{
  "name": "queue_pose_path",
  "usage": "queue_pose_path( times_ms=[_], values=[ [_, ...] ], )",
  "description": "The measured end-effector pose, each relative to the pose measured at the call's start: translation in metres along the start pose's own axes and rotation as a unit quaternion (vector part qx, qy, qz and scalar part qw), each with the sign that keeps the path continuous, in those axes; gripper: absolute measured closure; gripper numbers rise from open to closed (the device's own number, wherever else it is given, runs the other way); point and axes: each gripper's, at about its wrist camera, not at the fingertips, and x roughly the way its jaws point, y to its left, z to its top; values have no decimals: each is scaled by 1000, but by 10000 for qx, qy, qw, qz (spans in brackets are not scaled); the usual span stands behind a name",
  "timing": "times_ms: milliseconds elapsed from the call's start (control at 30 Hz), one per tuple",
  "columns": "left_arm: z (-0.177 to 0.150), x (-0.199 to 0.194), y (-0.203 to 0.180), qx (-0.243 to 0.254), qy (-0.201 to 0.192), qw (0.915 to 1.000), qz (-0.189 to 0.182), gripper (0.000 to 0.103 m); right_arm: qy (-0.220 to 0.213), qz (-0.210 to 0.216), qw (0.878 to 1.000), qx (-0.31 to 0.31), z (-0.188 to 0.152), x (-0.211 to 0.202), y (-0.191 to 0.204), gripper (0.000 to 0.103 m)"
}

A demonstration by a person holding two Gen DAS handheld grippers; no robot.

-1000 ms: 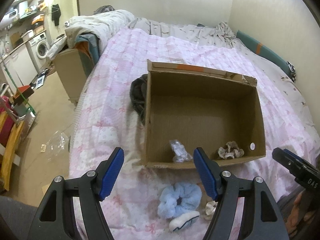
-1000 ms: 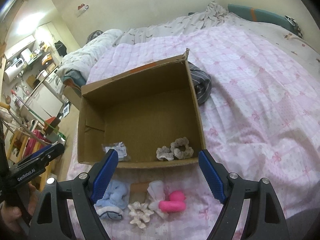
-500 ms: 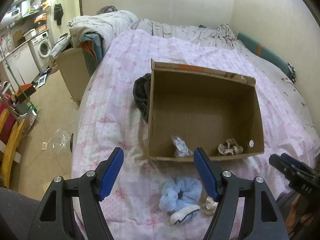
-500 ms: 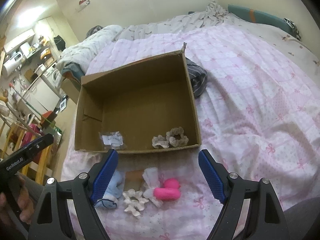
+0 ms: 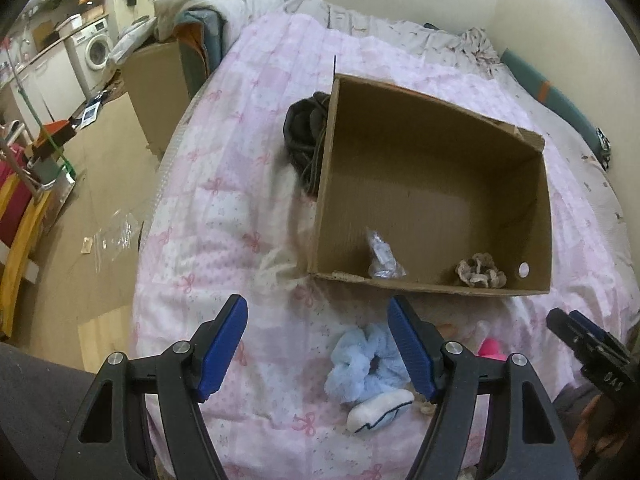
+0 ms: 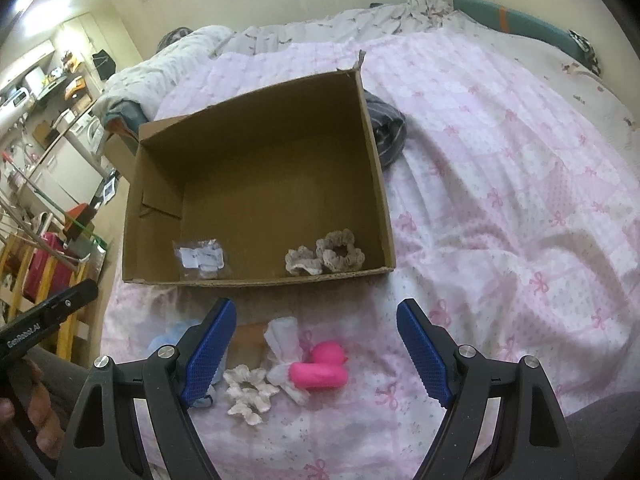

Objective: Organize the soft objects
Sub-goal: 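Lower the left tool and grasp the light-blue fluffy scrunchie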

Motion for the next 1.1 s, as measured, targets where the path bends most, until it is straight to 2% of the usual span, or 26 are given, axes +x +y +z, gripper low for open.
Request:
queue_pose_path(
  times_ms=[67,167,267,333,400,533,600,700,800,933,1000,1033,1067,1100],
  values=[
    [-2,6,0,41,60,9999,96,33,27,1,10000,28,0,0,-1,16],
    [-2,17,7,-193,310,9993,-57,33,50,36,9999,137,0,0,-4,16],
    [-4,29,14,-380,533,9979,-25,33,74,75,9996,277,0,0,-8,16],
    [-7,40,18,-527,815,9952,-107,34,135,69,9993,342,0,3,-11,16],
    [-13,52,17,-551,1159,9914,-263,42,221,84,9988,419,0,7,-12,16],
    [-32,65,1,-386,1765,9817,-604,43,351,65,9979,547,1,16,-15,16],
    [-39,70,-12,-192,1876,9796,-699,42,397,70,9974,593,1,19,-16,16],
    [-45,83,-31,195,1999,9789,-378,39,446,71,9971,615,0,22,-17,16],
    [-47,92,-42,239,2031,9776,-493,38,490,63,9969,615,0,25,-17,16],
    [-57,109,-61,823,2123,9736,-135,37,516,48,9969,593,-1,26,-16,16],
    [-61,114,-58,696,2221,9724,-176,38,511,42,9969,594,-1,26,-17,16],
    [-60,114,-57,619,2180,9738,-187,39,514,40,9969,596,-1,26,-17,16],
    [-60,113,-56,613,2147,9746,-184,46,518,29,9969,597,-1,26,-17,16],
    [-61,112,-55,645,2118,9749,-214,62,523,14,9969,596,-1,26,-17,16]
  ],
)
